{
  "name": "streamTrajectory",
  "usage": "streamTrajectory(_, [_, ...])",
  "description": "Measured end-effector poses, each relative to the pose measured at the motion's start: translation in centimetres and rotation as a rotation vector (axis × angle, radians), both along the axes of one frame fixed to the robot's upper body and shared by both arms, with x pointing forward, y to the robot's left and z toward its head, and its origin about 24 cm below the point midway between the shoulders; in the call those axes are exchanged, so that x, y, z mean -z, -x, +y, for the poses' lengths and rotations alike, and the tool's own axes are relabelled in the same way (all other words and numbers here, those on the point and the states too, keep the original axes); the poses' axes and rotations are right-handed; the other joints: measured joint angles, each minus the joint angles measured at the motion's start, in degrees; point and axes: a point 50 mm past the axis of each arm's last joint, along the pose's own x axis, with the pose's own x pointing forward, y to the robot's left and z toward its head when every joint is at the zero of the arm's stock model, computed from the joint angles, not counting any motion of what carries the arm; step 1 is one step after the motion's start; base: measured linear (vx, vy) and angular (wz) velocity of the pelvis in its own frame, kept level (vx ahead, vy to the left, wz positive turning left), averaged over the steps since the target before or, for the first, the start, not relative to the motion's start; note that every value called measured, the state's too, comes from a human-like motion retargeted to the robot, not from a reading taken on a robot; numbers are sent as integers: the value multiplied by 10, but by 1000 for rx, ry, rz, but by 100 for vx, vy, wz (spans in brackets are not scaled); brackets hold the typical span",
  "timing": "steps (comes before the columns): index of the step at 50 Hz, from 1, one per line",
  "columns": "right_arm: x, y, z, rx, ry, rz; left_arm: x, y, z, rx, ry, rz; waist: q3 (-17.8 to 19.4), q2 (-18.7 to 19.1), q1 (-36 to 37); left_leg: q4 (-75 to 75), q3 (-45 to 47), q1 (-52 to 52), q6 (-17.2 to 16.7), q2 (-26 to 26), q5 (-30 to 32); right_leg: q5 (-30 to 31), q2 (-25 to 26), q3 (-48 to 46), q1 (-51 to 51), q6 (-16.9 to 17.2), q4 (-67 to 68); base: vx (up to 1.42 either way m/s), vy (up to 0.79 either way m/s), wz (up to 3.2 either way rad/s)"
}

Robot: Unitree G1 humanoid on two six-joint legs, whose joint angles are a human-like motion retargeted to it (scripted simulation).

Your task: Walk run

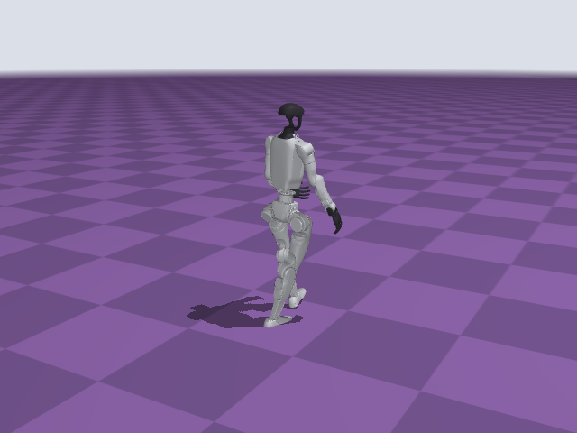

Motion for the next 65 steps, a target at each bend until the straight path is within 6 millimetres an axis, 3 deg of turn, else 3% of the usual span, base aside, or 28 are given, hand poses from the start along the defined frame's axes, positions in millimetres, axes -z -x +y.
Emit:
streamTrajectory(2, [3, 7, 0, 5, -1, 19, 1, 2, 1, -1, -3, 5, -3, -7, 10, -26, -1, 6, 14, -16, -10, -6, -2, -10, 13, 4, 9, 82, -5, -8])
streamTrajectory(4, [10, 20, 1, -3, -7, 73, 2, 4, 3, -4, -4, 13, -7, -15, 22, -17, -13, 15, 56, -24, 6, 0, -6, -11, 22, 10, 24, 94, -2, -27])
streamTrajectory(7, [24, 55, -2, -39, -4, 208, 6, 12, 7, -9, -6, 37, -21, -28, 44, -15, -6, 30, 99, -34, 55, 47, -15, -13, 35, 31, 51, 82, -4, -40])
streamTrajectory(8, [29, 72, -3, -49, 6, 265, 9, 17, 8, -9, -6, 52, -31, -33, 47, -18, -5, 39, 115, -42, 43, 79, -23, -22, 37, 42, 64, 102, -2, -12])
streamTrajectory(12, [43, 146, -7, -77, 63, 503, 17, 26, 16, -26, 7, 110, -53, -28, 29, -5, -31, 72, 106, -31, -11, 278, -29, -25, 13, 91, 162, 97, -2, 24])
streamTrajectory(15, [43, 189, -12, -92, 64, 634, 13, 21, 20, -16, -26, 100, -43, 0, 13, -1, -63, 104, 112, -11, -43, 372, -4, -34, -39, 94, 286, 90, -4, 34])
streamTrajectory(20, [38, 243, -18, -111, 35, 817, 1, -2, 22, -25, -57, 38, -36, 31, 12, 6, -65, 143, 117, 9, -88, 260, -7, -15, -151, 81, 408, 68, -1, -4])
streamTrajectory(24, [34, 271, -16, 1, -4, 871, -10, -19, 20, -17, -37, -26, -24, 34, -28, 6, -96, 176, 121, -7, -111, 171, -34, -4, -227, 95, 365, 70, -7, 73])
streamTrajectory(30, [27, 302, -8, 201, -121, 931, -22, -30, 22, -20, -42, -84, -7, 9, -78, -2, -126, 246, 127, -59, -146, 157, -116, -3, -281, 141, 144, 63, -13, 57])
streamTrajectory(37, [20, 319, -8, 238, -146, 1007, -19, -27, 19, -35, -8, -73, 5, 15, -108, -2, -148, 320, 107, -60, -178, 118, -131, -5, -326, 186, -18, 72, -24, 35])
streamTrajectory(41, [20, 317, -10, 190, -122, 1024, -7, -13, 12, -36, 46, -26, -12, 25, -123, 23, -154, 341, 72, -49, -146, 153, -125, -52, -310, 129, 18, 82, -33, 44])
streamTrajectory(43, [22, 313, -10, 171, -105, 1012, 1, -2, 9, -44, 71, 16, -22, 38, -148, 50, -167, 345, 40, -31, -93, 193, -103, -7, -293, 108, 17, 93, -42, 98])
streamTrajectory(45, [24, 305, -11, 163, -81, 991, 10, 10, 6, -52, 95, 61, -36, 51, -143, 90, -155, 340, 2, -13, -4, 179, -93, 24, -278, 95, 28, 96, -48, 12])
streamTrajectory(48, [32, 276, -12, 156, -38, 910, 19, 22, -5, -65, 133, 113, -41, 42, -137, 213, -144, 306, -39, -6, 141, 136, -95, 30, -243, 59, 44, 85, -33, -13])
streamTrajectory(51, [41, 229, -11, 130, 23, 767, 19, 23, -4, -61, 141, 110, -46, 17, -141, 366, -131, 239, -28, -13, 216, 106, -102, 22, -203, 31, 47, 66, -26, 0])
streamTrajectory(52, [43, 212, -10, 125, 41, 713, 18, 21, -3, -46, 137, 103, -46, 13, -144, 406, -138, 214, -24, -13, 211, 95, -98, 29, -190, 26, 47, 75, -32, 39])
streamTrajectory(55, [44, 159, -7, 103, 71, 549, 16, 16, -2, 3, 119, 92, -46, 5, -133, 466, -136, 146, -12, 4, 107, 79, -91, 25, -157, 20, 38, 67, -29, -7])
streamTrajectory(60, [31, 71, 5, -10, 30, 282, 7, 6, -3, -12, 108, 40, -39, -8, -75, 395, -71, 56, 14, 31, -17, 62, -54, 59, -113, 2, 23, 61, -17, -72])
streamTrajectory(65, [4, 4, 12, -64, 20, 19, -2, -6, -10, -26, 150, -7, -19, 7, -48, 192, -20, 4, 32, 58, -26, 34, -7, 59, -64, -14, 9, 63, -11, -21])
